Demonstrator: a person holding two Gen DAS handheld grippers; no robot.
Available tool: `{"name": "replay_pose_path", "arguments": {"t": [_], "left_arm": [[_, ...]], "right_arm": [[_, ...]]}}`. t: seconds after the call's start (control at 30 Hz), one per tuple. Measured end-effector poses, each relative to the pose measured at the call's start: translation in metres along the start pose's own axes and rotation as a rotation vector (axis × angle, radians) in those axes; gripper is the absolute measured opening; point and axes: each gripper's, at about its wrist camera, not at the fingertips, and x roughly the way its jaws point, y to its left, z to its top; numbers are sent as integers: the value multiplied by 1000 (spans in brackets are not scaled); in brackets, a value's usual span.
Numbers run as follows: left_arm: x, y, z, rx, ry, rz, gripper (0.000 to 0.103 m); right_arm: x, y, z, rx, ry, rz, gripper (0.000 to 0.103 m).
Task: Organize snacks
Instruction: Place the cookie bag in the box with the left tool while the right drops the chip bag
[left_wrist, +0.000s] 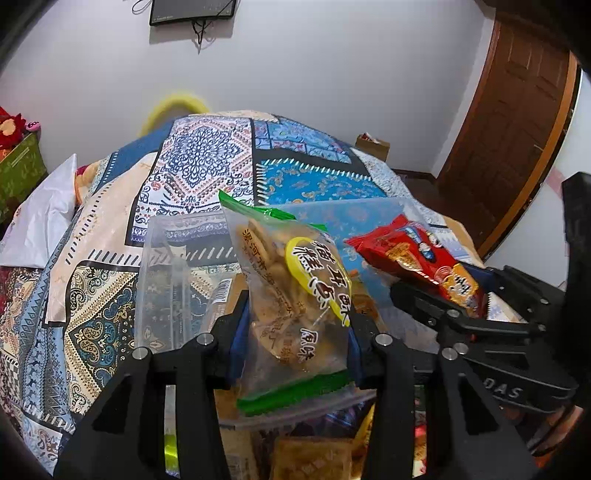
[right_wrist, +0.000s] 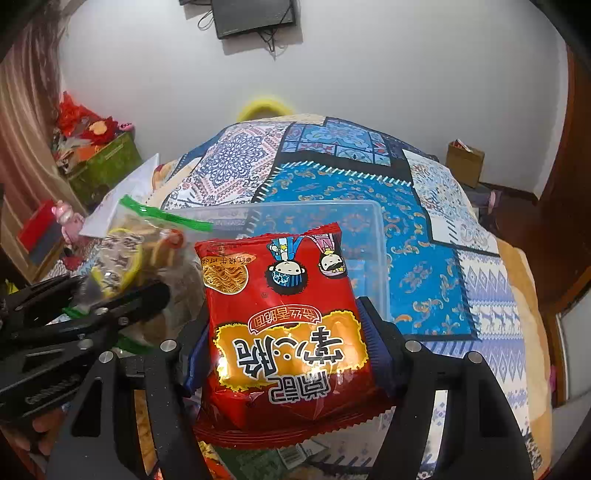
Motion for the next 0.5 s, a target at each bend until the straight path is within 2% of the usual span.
{"name": "replay_pose_path", "arguments": {"t": [0.13,0.27,0.37,0.5], "left_arm": [[11,3,-4,-4,39,7,43],[12,5,-5,0,36,39,44],[13,13,-6,-38,58,21,48],[4,16,-5,-63,45,5,54]], "right_arm": [[5,2,1,-7,10,7,67],[9,6,1,-26,23,-13,69],[11,8,2,-34,46,-19,69],[8,7,1,-22,66,4,70]]}}
